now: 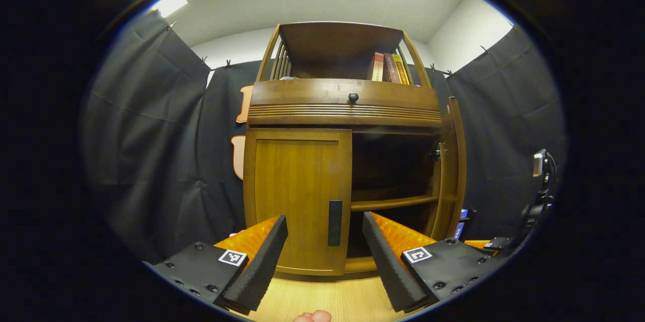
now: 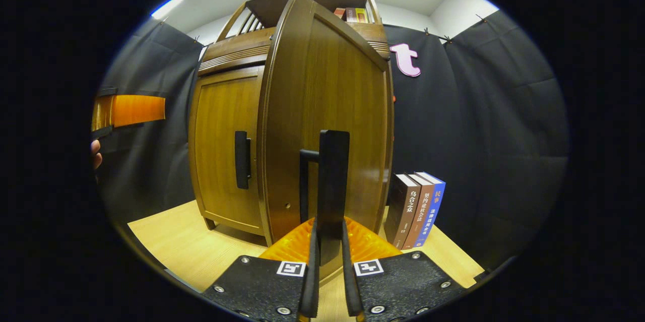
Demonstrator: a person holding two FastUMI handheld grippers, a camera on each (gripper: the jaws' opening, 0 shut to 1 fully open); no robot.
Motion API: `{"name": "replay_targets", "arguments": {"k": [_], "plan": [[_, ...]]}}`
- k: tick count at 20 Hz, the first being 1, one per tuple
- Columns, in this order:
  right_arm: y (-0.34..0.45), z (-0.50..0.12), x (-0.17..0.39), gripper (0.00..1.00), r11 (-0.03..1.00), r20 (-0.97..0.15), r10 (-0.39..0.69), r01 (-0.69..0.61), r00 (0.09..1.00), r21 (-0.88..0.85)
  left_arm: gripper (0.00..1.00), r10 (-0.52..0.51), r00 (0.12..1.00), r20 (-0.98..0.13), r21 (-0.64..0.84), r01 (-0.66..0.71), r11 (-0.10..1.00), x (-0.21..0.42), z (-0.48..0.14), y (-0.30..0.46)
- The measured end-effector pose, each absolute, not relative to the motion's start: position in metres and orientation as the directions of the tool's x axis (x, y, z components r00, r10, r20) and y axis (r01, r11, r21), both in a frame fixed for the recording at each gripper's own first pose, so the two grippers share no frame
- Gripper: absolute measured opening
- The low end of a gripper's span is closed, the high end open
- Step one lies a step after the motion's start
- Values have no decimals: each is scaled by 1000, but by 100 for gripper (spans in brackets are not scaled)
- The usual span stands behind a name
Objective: Open the right door of the double-door shoe cabinet with the right hand, and open the left door with the left hand.
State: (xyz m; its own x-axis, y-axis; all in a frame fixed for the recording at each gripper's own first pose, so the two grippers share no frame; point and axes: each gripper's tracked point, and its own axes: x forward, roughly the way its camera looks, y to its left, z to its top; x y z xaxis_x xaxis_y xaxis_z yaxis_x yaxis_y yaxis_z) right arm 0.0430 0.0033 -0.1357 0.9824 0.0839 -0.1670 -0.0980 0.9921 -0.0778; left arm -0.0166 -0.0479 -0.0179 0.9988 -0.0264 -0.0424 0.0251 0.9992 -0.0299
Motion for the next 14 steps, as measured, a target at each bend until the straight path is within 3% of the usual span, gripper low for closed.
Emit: {"name": "replay_targets", "arguments": {"k": [1,2,9,10,11,12,13,14], "plan": [[-2,-136,42,31,994,-172,81,-93,982,-64,99,-27,999,-43,-31,26,999,-16,-19,-51],[-8,-136,40,19,995,-174,78,-89,982,-54,99,-29,999,-43,-32,28,999,-16,-20,-53],[-67,-130,31,14,998,-168,-17,6,986,-64,99,-42,998,-44,-48,40,998,-16,-23,-64],[-79,-129,30,2,997,-166,-42,29,985,-75,99,-44,998,-44,-46,42,998,-15,-23,-65],[-92,-130,31,12,995,-164,-63,49,984,-88,97,-43,998,-43,-37,42,998,-14,-23,-66],[-99,-129,29,9,996,-164,-56,44,985,-75,97,-41,998,-39,-26,40,999,-14,-22,-66],[-106,-131,30,17,998,-164,-50,41,985,-56,97,-39,999,-34,-17,39,999,-14,-20,-66],[-111,-129,30,5,998,-162,-41,34,986,-48,97,-38,999,-28,-12,38,999,-14,-18,-66]]}}
